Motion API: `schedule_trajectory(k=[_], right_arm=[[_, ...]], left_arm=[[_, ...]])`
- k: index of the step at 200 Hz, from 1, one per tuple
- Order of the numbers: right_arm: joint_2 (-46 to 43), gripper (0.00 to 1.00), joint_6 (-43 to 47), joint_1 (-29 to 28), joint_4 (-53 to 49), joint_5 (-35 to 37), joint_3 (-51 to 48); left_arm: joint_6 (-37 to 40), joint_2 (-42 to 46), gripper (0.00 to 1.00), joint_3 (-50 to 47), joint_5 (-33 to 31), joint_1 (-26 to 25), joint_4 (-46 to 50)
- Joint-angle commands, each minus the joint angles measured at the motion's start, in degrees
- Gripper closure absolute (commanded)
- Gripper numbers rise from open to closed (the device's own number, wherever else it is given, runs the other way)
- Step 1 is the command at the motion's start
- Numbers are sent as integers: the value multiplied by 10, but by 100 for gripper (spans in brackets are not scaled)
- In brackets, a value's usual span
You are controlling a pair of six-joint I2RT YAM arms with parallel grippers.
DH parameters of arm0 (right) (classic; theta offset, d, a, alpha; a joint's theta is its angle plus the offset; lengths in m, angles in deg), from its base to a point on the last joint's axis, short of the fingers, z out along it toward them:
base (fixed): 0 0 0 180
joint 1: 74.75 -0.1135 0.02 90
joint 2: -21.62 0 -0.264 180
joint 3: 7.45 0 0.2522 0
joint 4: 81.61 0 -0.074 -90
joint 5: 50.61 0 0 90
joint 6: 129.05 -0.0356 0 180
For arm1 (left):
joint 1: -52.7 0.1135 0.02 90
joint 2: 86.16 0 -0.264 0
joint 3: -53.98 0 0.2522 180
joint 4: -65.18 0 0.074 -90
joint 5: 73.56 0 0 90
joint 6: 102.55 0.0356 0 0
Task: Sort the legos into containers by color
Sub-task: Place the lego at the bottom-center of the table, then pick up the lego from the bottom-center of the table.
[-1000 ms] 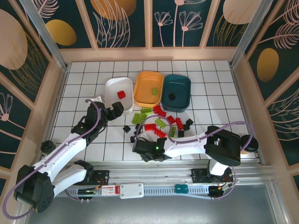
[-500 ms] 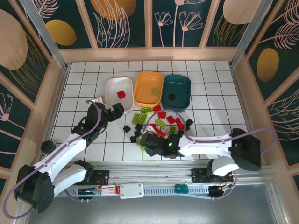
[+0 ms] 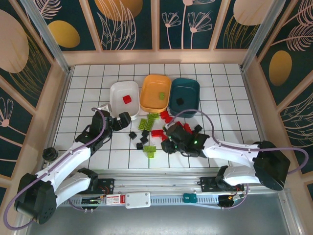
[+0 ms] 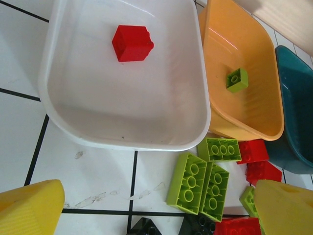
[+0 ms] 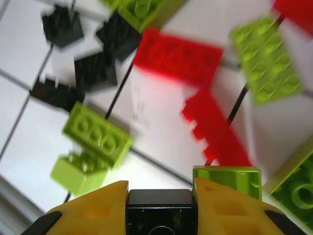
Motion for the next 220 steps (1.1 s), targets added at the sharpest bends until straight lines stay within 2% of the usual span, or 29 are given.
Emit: schedule_trajectory(k=[1, 19, 37, 57, 77, 135, 189, 220], right_arm=[[29, 73, -29, -33, 16, -10, -16], [59, 69, -31, -48, 21, 6, -14], [81, 60, -29, -56, 27, 15, -7], [90, 39, -25, -61, 22, 27, 3], [83, 29, -22, -71, 4, 40, 19], [104, 31, -29, -129, -70, 108, 64], [121, 36, -45, -146, -91, 141, 69], [140, 44, -39, -156, -94, 135, 74]], left_arm=[[8, 7, 1, -2, 4, 2, 2], [9, 2, 1, 0, 3, 2, 2], [9, 1, 1, 2, 1, 2, 4], [11, 4, 1, 1, -1, 2, 7], [13, 8, 1, -1, -2, 2, 11], [13, 2, 1, -6, -2, 2, 2], [9, -4, 1, -14, 0, 2, -7], [10, -5, 1, -14, 0, 1, -7]])
